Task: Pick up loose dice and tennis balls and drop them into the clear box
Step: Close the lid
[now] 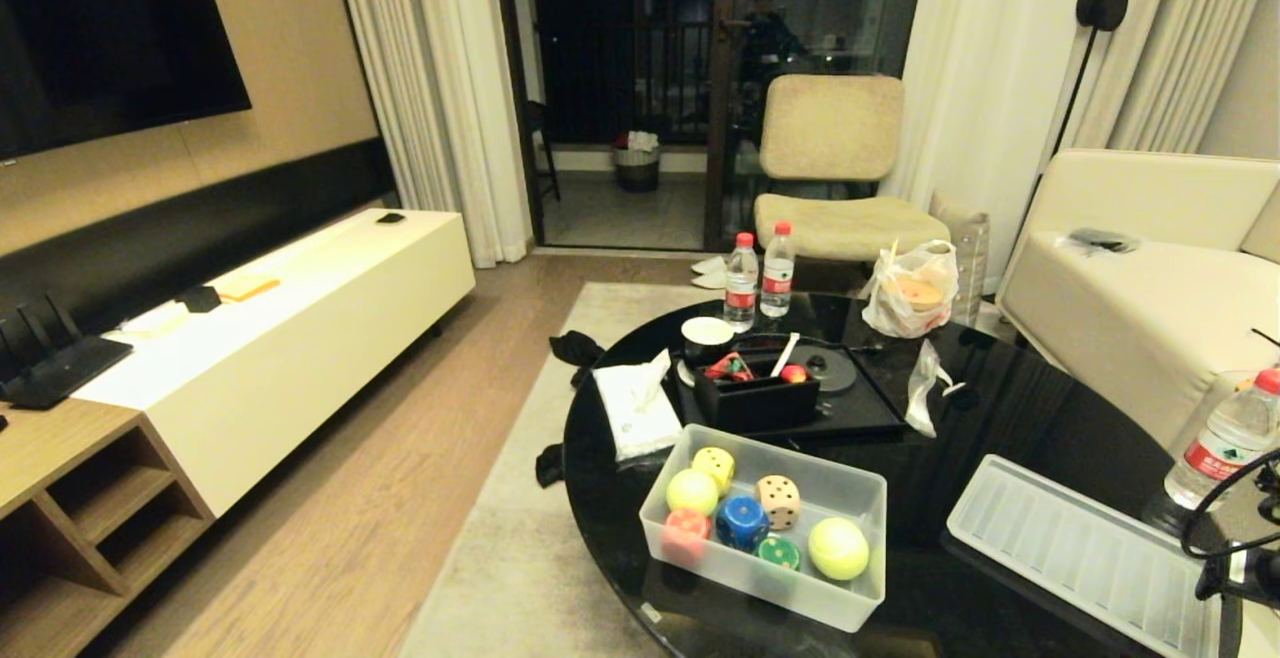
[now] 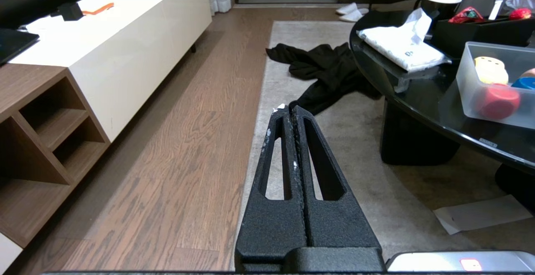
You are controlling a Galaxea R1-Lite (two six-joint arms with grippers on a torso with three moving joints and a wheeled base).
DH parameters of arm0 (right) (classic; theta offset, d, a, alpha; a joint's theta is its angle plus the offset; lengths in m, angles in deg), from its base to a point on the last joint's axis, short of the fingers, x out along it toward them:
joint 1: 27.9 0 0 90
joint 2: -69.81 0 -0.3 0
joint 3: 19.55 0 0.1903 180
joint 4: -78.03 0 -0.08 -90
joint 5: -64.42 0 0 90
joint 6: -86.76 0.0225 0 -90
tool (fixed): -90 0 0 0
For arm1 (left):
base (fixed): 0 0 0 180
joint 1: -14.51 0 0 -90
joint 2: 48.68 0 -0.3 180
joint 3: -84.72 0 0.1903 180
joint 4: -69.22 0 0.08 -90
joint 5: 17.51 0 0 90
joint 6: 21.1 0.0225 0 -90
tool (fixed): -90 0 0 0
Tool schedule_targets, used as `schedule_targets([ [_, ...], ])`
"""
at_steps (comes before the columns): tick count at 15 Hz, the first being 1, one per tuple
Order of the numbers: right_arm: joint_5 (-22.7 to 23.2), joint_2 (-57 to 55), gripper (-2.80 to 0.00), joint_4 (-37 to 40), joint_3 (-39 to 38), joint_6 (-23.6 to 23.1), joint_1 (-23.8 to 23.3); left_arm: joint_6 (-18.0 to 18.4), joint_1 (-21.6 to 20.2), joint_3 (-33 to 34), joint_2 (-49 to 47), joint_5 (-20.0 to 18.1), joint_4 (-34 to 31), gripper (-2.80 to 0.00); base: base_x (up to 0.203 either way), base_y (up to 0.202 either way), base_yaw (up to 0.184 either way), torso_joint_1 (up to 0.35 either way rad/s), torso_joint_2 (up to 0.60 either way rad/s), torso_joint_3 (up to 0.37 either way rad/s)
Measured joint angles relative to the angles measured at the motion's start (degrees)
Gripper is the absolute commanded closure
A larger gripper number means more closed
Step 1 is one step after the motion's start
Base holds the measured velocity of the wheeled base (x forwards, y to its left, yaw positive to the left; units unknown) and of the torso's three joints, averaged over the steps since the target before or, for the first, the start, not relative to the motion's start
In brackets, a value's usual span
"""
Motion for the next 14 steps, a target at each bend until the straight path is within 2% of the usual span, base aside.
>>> schedule_targets([
  [14,-1.21,-4.28,-2.8,0.0,1.26,0.75,-0.63,0.09,0.0,0.0,0.0,-0.02,0.0,0.0,0.0,0.0,0.0,0.0,0.0,0.0],
])
